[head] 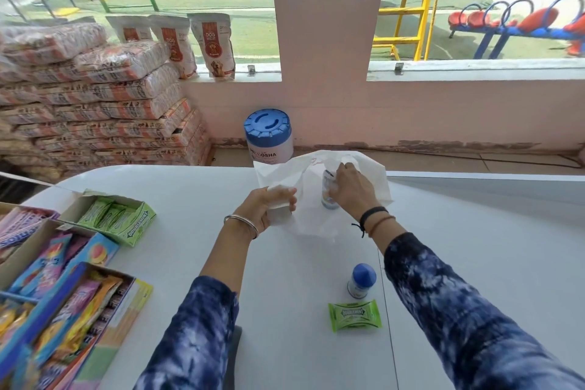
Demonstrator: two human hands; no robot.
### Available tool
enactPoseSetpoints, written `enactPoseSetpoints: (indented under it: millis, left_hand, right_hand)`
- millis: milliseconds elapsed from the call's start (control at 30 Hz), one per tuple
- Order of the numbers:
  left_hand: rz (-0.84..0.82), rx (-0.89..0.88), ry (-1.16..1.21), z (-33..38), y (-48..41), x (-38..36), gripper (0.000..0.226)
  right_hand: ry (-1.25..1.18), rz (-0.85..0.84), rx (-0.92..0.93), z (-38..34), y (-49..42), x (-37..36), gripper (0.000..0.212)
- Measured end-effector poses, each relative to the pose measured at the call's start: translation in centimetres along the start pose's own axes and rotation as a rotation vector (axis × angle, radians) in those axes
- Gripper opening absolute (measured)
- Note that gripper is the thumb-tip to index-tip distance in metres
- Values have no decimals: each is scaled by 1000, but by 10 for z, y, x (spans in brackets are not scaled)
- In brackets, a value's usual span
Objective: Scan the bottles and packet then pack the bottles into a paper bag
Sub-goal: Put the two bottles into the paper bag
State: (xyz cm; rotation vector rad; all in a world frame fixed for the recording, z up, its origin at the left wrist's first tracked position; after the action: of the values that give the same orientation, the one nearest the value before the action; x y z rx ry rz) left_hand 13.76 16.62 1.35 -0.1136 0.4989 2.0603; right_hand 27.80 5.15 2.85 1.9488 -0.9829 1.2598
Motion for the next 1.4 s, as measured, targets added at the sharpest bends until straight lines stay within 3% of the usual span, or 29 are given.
enactPoseSetpoints:
  millis: [133, 267, 333, 433, 600, 767, 1067, 1233, 1333, 1400]
  left_hand:
    - [104, -44, 12, -3, -4, 1, 2]
    - [110, -72, 69, -3, -2, -4, 9]
    - [103, -79, 101, -3, -1, -7, 17]
    - [86, -78, 163, -5, 3, -10, 28]
    - [125, -50, 267, -6, 9, -12, 37]
    - [192, 24, 316, -7, 12, -9, 19]
    - [248, 88, 230, -12, 7, -2, 17]
    - [219, 59, 228, -14, 9, -1, 18]
    - [224, 52, 168, -14, 11, 1, 18]
    - [232, 44, 146, -15, 14, 0, 17]
  right_hand:
    - [-41, 71, 121, 3, 61, 18, 46]
    - [292, -308, 8, 37, 121, -2, 65]
    - [328, -415, -18, 52, 136, -14, 46]
    - [175, -367, -35, 54, 140, -10, 24]
    - [-167, -98, 32, 27, 122, 30, 36]
    - [-251, 81, 73, -6, 74, 23, 36]
    - [-185, 3, -40, -24, 34, -32, 33]
    - [-253, 34, -10, -19, 41, -37, 36]
    - [-224, 89, 52, -3, 67, -27, 26]
    - [-81, -71, 40, 18, 90, -29, 28]
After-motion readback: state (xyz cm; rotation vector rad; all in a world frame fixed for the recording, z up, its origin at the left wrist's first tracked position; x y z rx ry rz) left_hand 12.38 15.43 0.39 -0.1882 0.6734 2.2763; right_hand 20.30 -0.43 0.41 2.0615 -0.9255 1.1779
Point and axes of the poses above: each hand's wrist, its own y-axis away from the middle knuckle, its own x-axis out of the back of the hand, z = x × y, the point moved 4 cm from there along -y, towards the middle knuckle, and after that the axes turned 10 degrees about -x, right-handed, at the moved point
